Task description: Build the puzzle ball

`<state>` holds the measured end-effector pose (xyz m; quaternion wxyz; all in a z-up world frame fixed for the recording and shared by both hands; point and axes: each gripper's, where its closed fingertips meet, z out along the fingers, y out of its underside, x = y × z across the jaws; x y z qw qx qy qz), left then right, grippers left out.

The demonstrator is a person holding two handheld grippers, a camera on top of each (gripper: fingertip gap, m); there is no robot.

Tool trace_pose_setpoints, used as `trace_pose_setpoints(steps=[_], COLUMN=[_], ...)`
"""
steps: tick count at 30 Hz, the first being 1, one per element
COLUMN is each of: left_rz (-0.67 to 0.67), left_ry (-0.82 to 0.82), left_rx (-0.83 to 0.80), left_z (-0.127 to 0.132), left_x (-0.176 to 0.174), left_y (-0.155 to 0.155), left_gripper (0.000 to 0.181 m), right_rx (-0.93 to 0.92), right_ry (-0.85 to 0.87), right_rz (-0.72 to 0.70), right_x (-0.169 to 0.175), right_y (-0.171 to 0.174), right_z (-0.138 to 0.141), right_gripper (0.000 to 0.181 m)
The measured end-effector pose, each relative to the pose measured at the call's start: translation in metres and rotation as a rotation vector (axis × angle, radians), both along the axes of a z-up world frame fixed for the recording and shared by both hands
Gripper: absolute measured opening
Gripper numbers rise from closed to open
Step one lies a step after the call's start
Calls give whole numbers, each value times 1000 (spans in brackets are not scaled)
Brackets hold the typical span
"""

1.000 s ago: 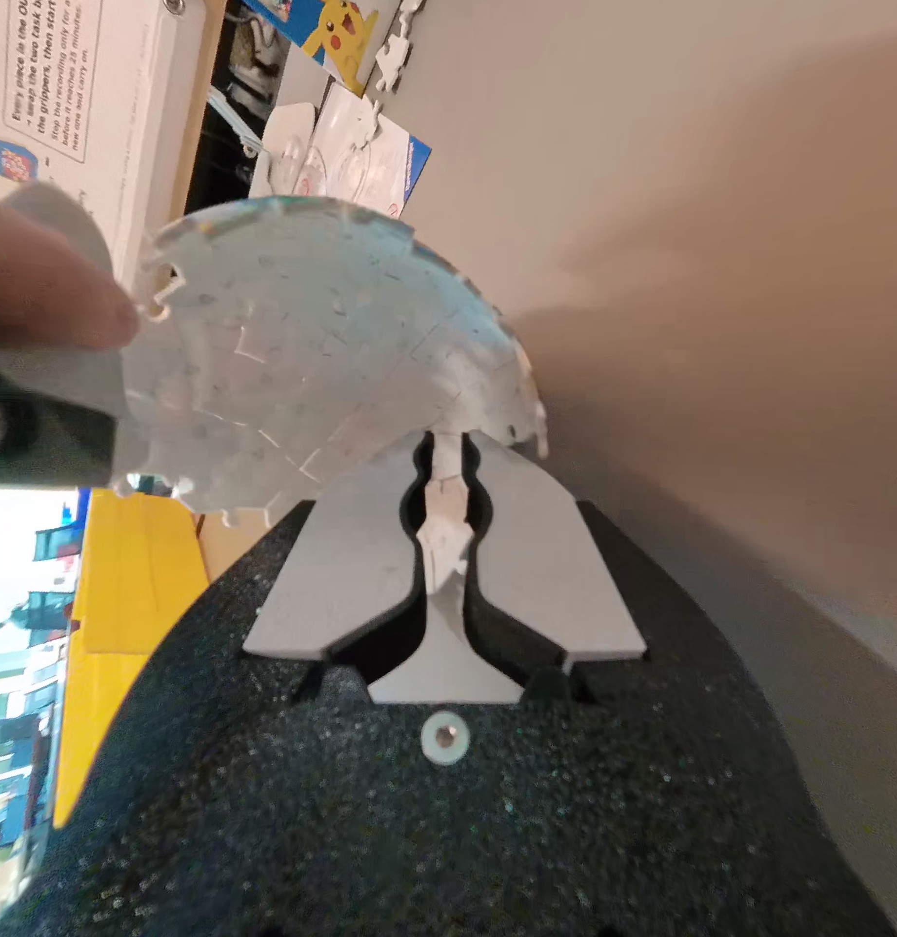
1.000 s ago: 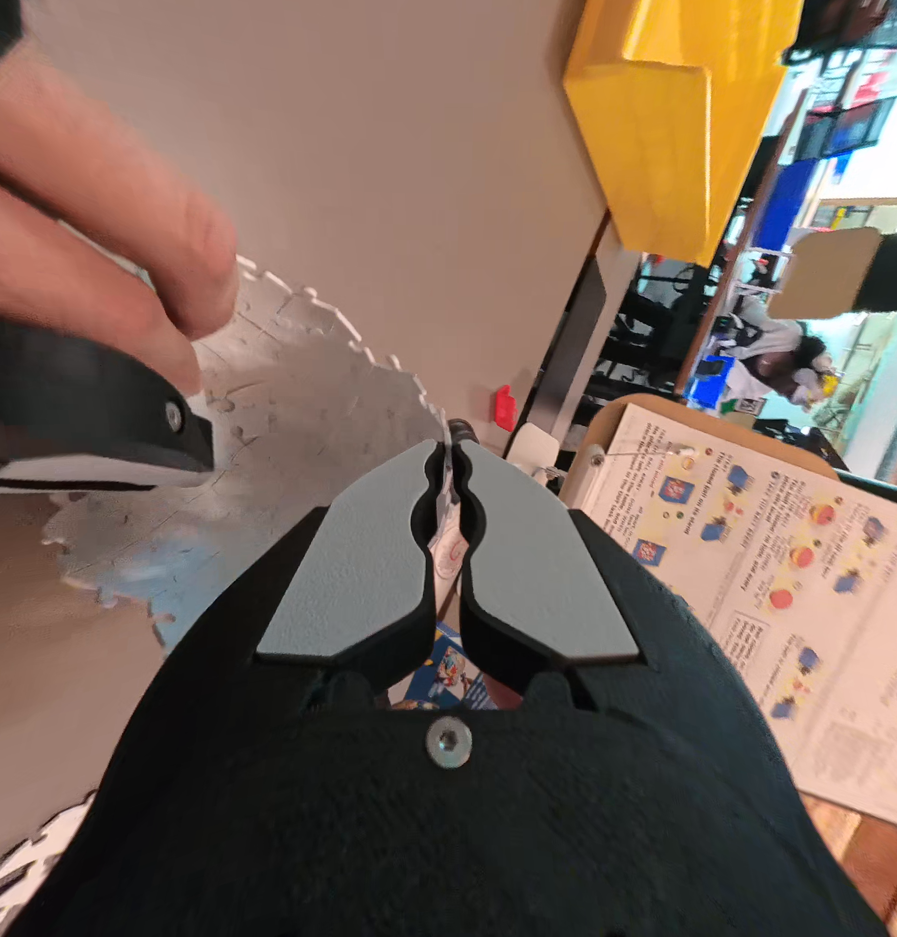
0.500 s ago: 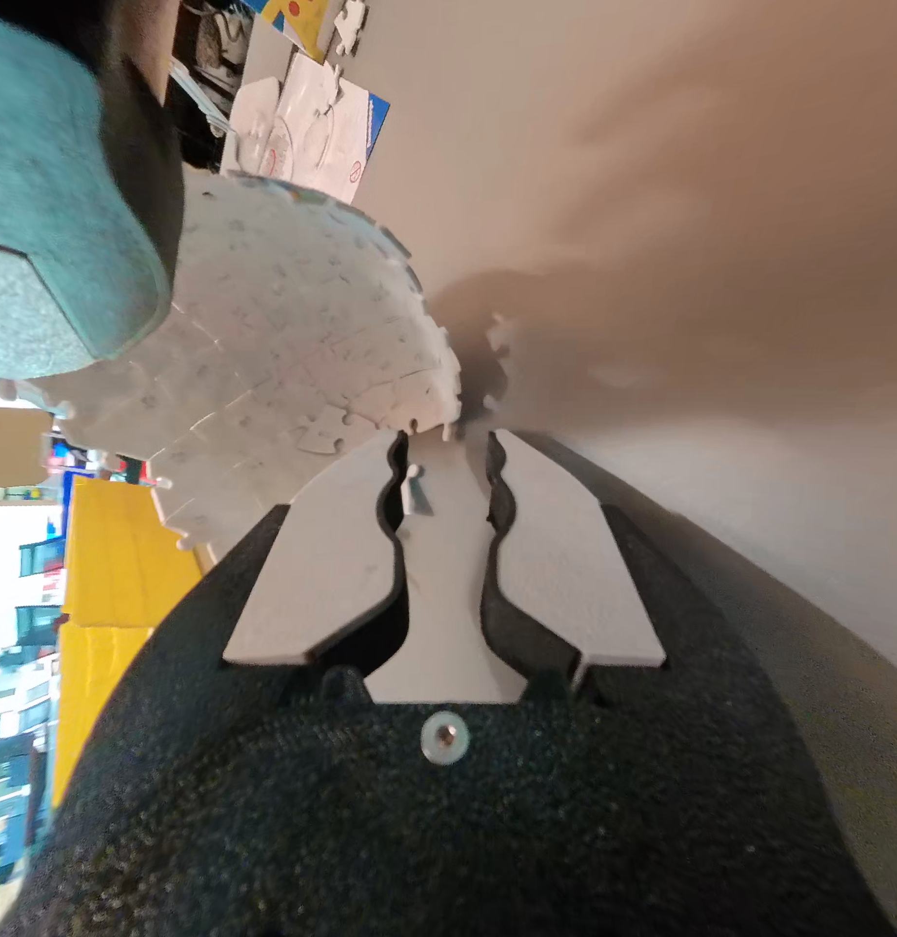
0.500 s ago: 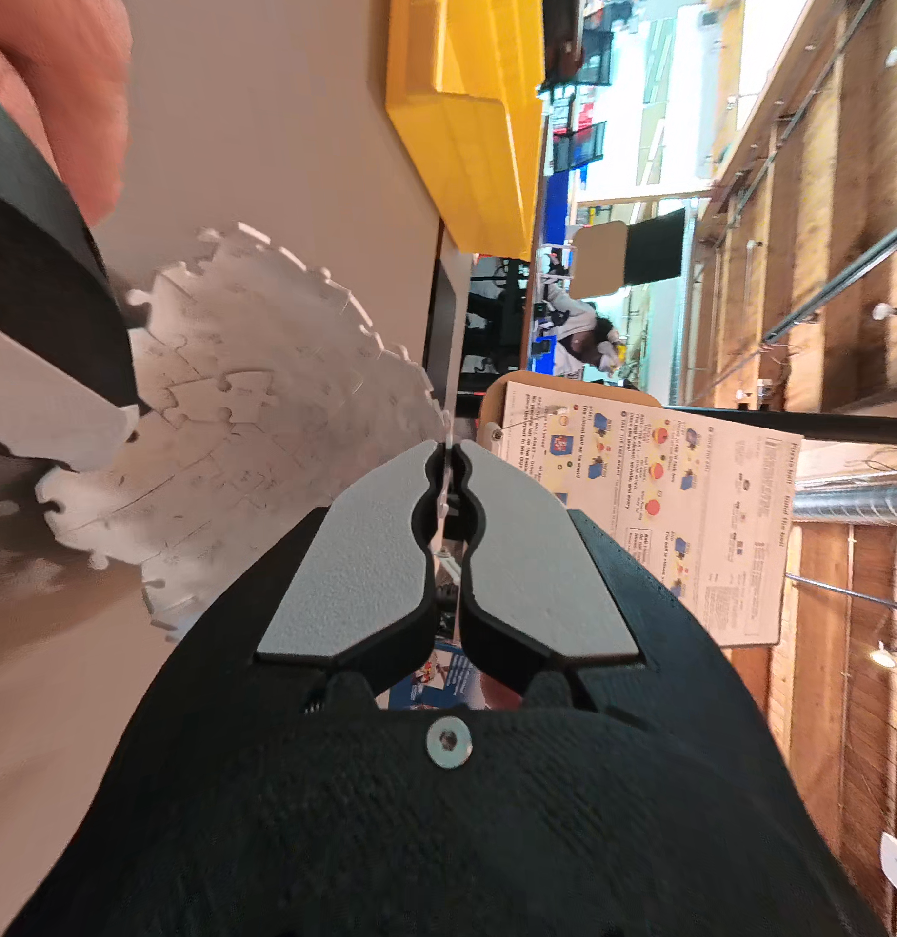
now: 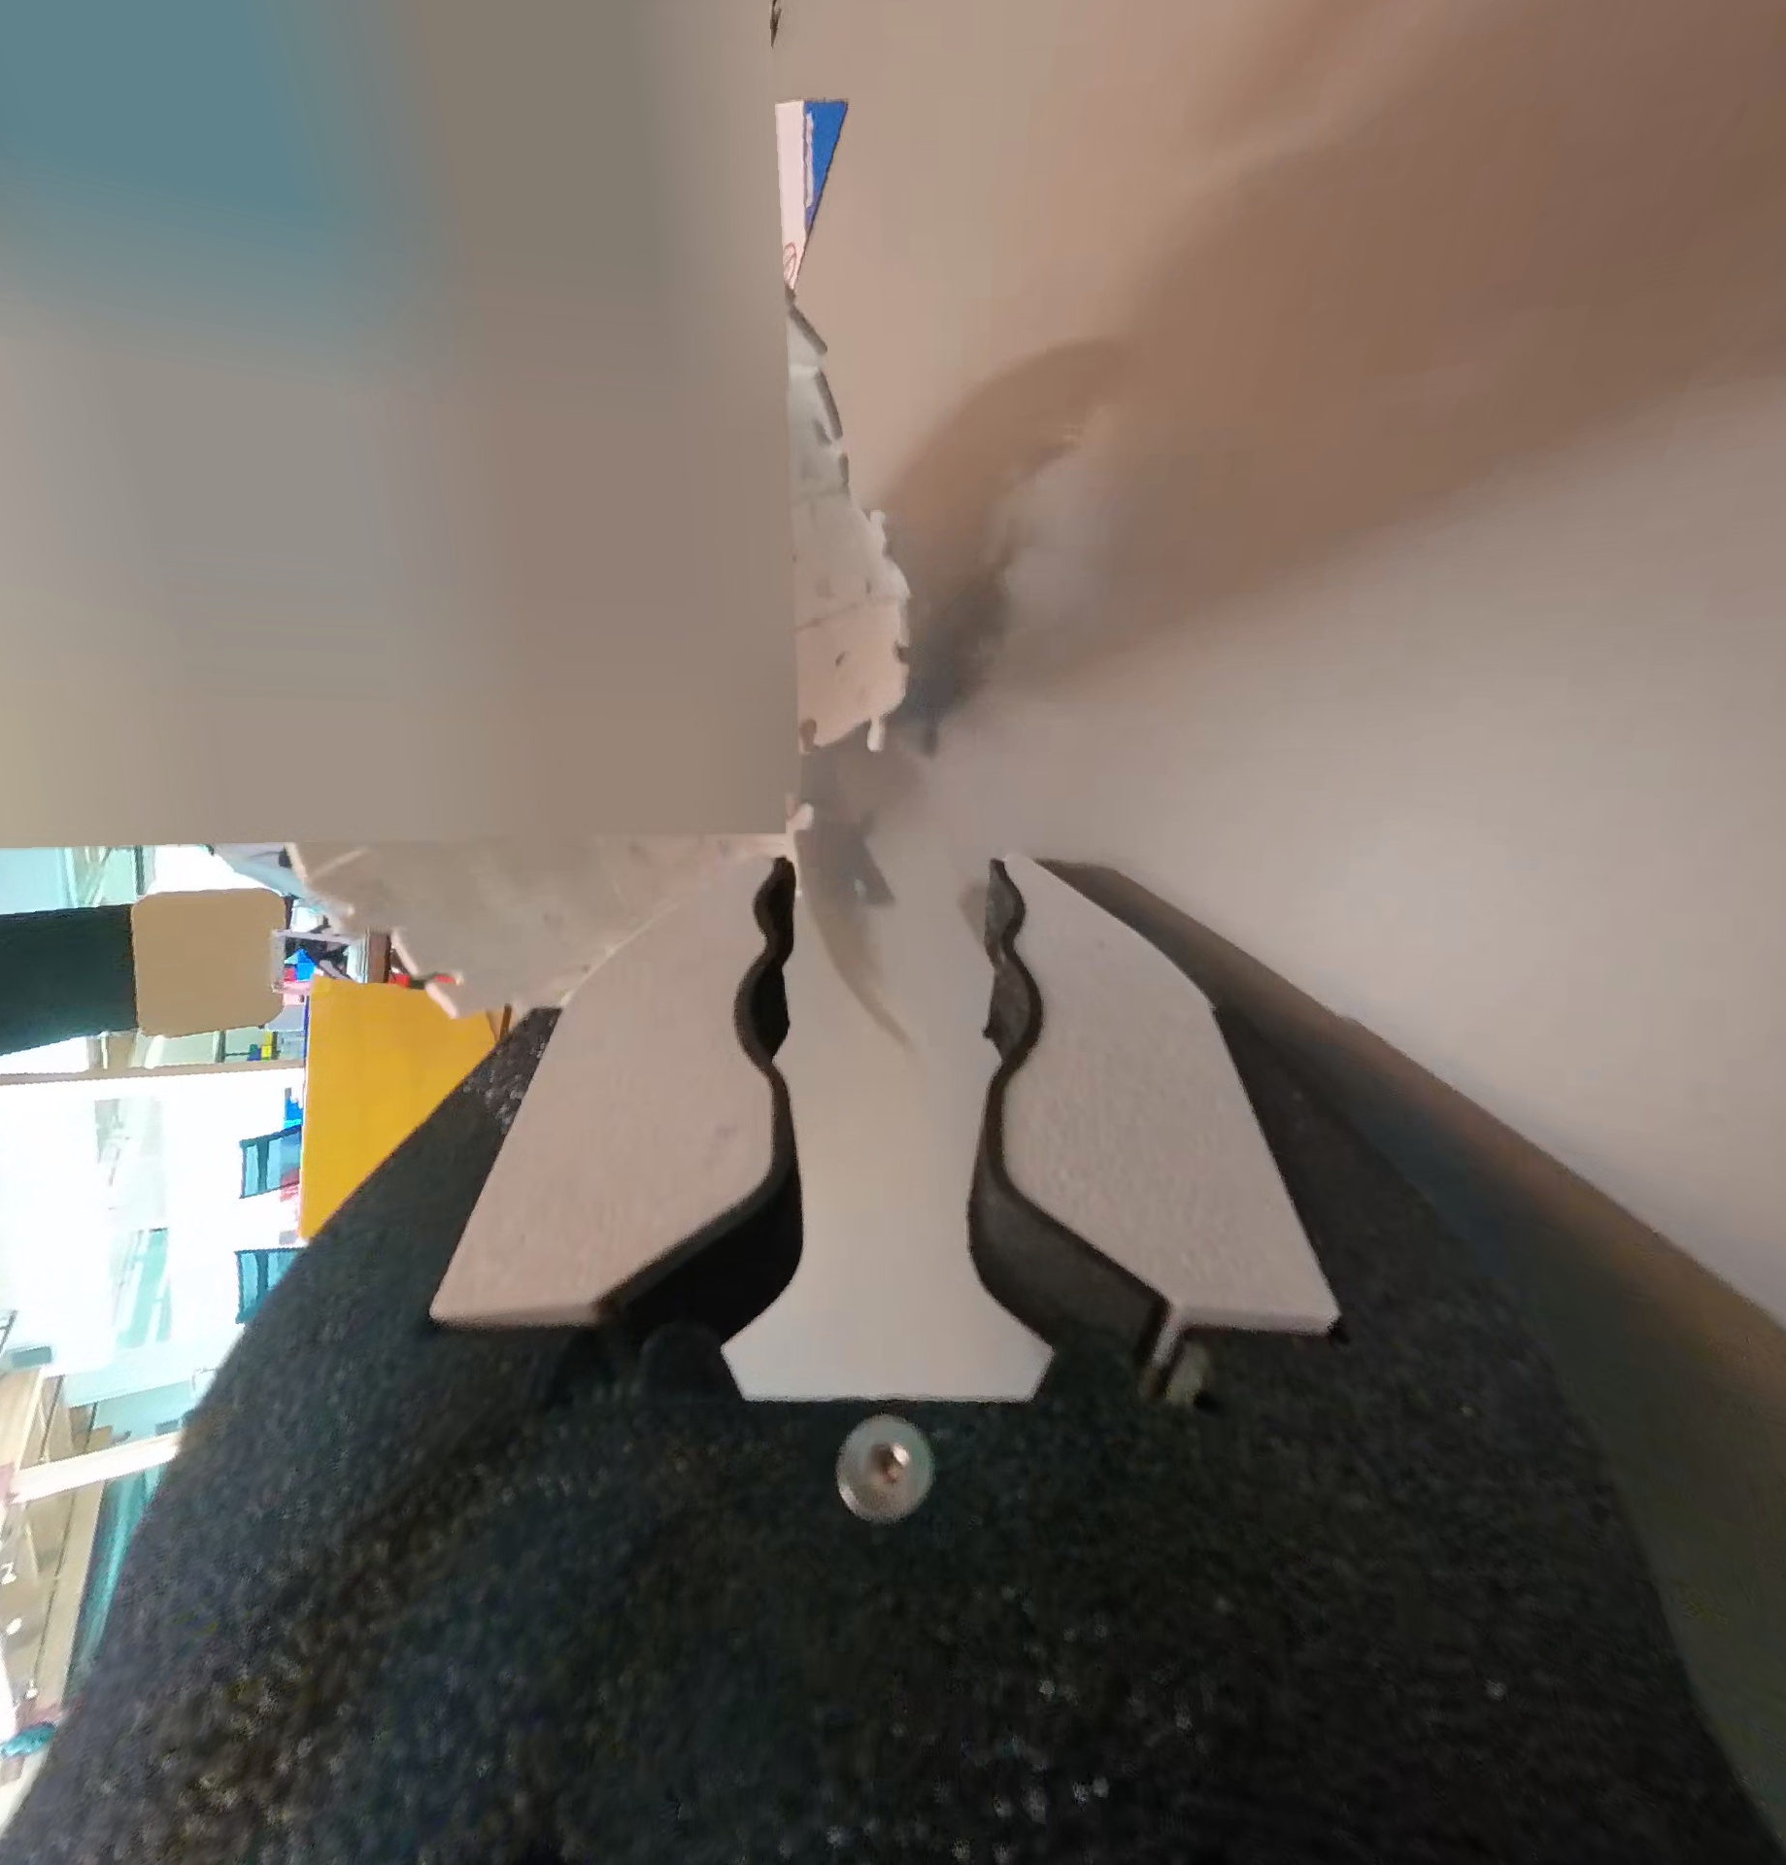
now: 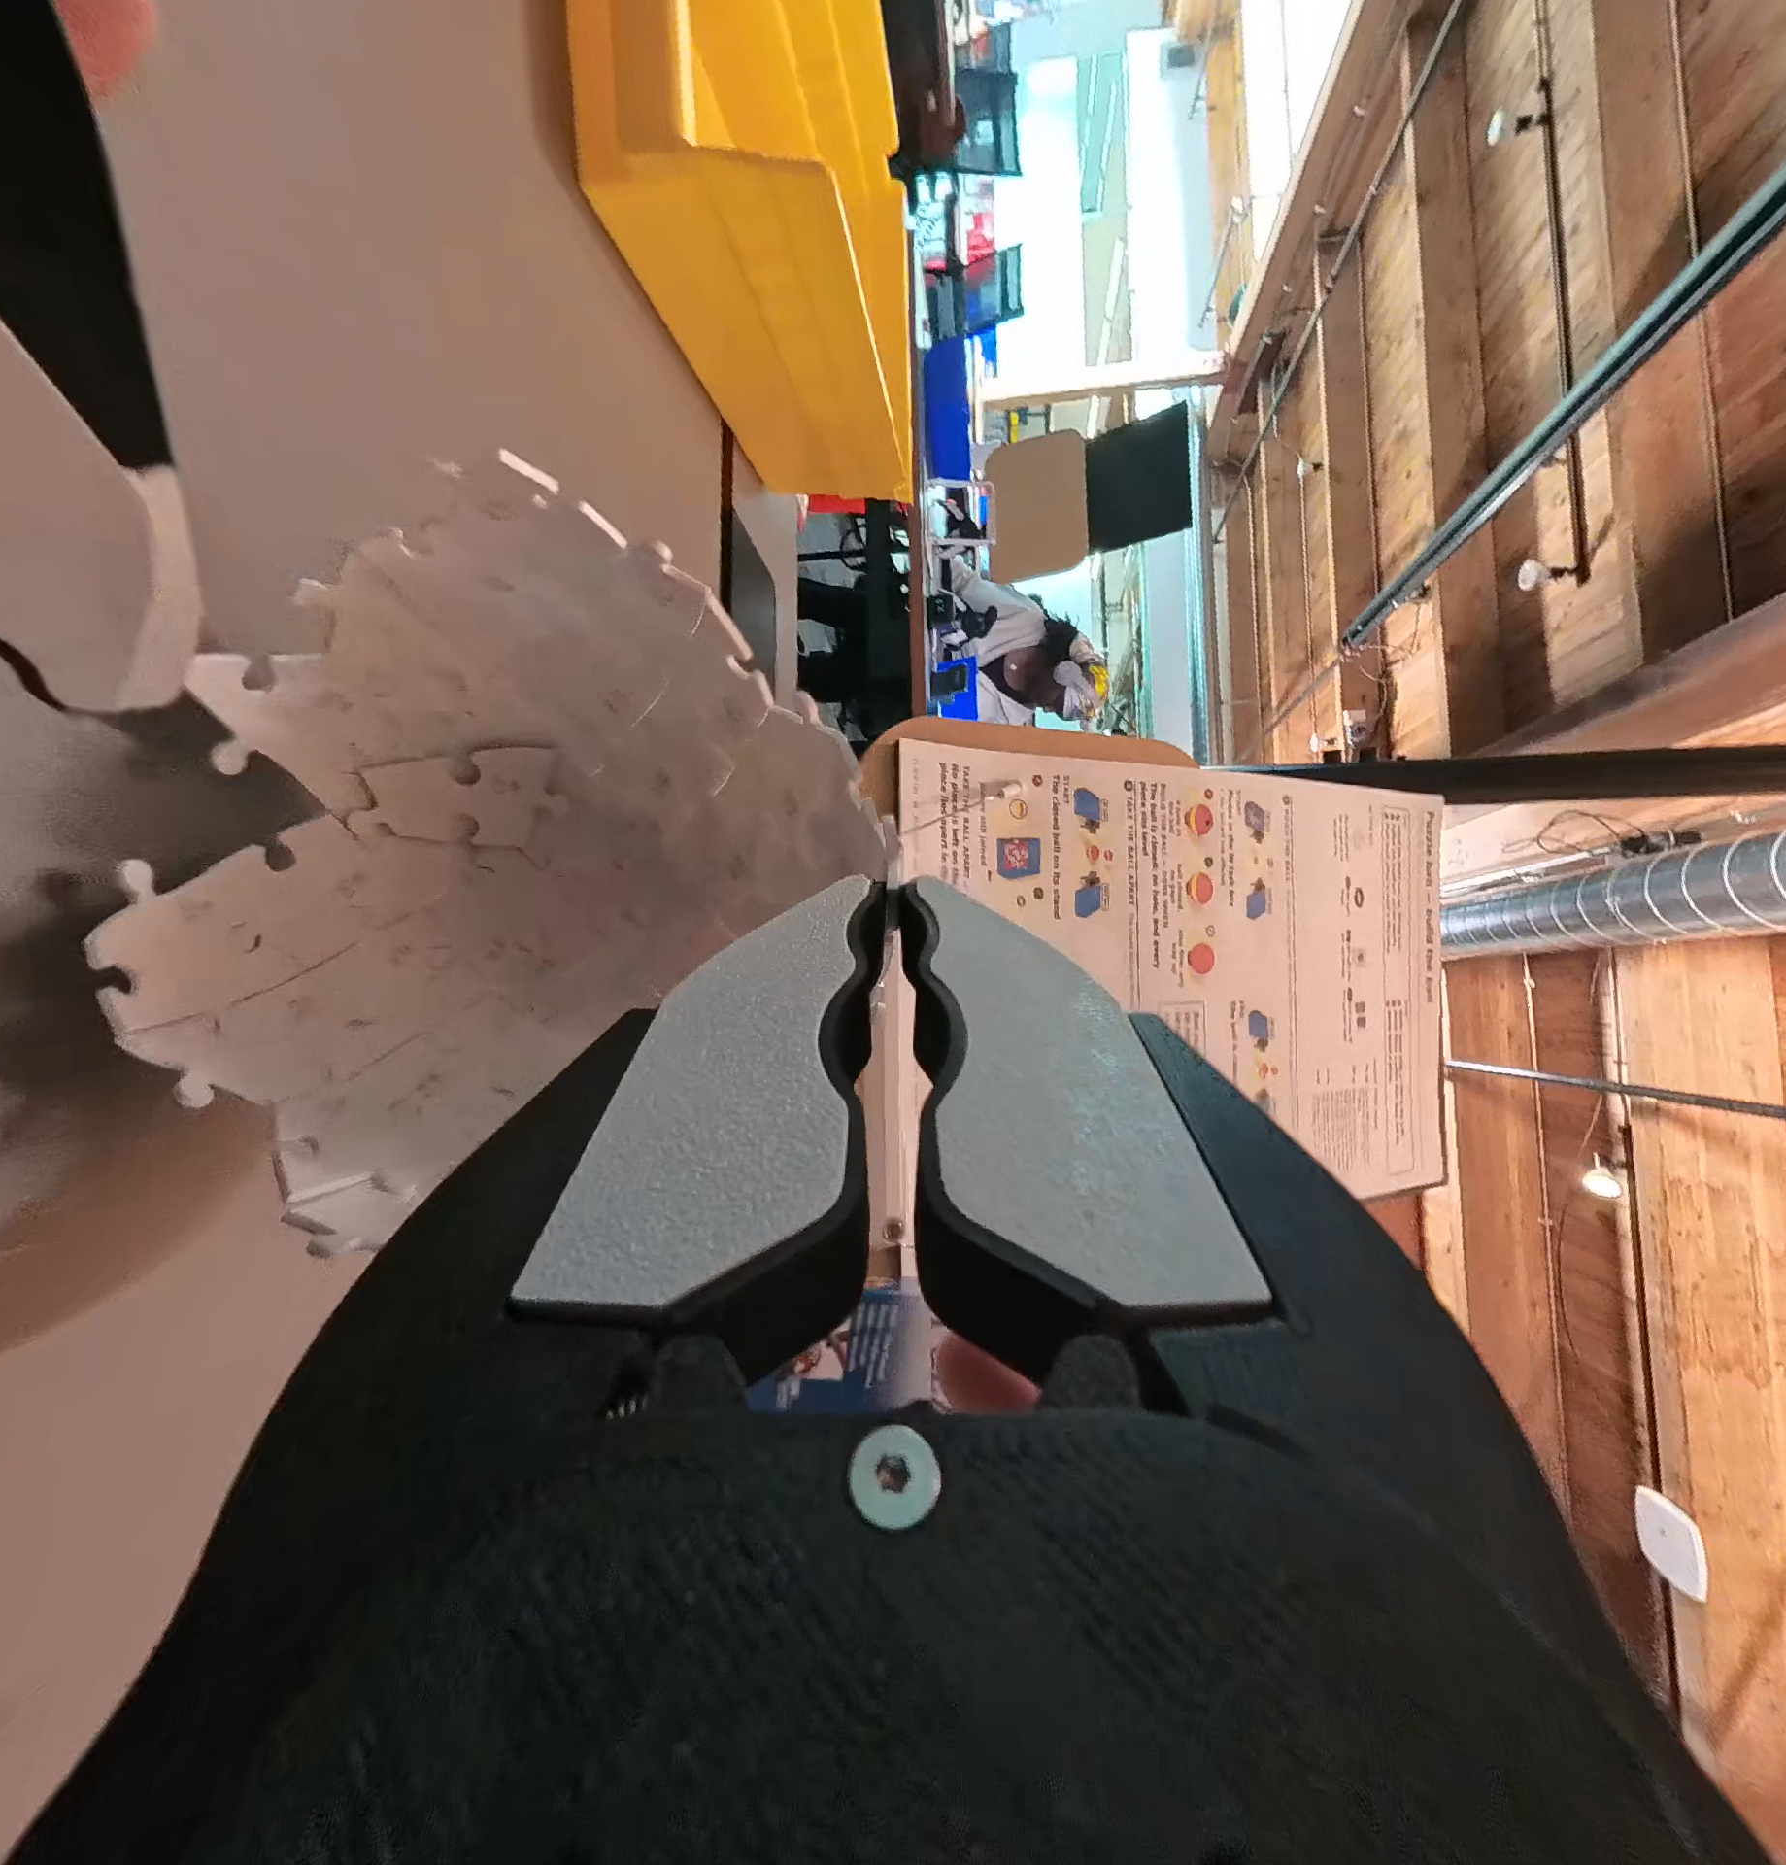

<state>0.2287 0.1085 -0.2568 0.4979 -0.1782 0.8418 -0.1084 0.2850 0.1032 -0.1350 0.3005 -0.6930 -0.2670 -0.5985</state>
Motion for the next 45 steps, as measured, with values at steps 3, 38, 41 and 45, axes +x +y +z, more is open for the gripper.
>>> trace_pose_setpoints(steps=[3,38,41,45], left_rz=[4,53,139,276], left_ry=[-15,230,290,183], left_rx=[-18,-657,-873,-988], left_z=[2,8,11,24], left_x=[2,38,47,71], left_y=[8,7,-4,8], left_gripper=[40,29,17,13], right_rx=[59,101,104,103], right_ry=[8,131,142,172], right_rz=[-50,-78,-81,-86], right_x=[9,32,34,38], right_y=[-6,-8,-6,-4], right_z=[4,-12,-14,-15], right_gripper=[2,3,3,3])
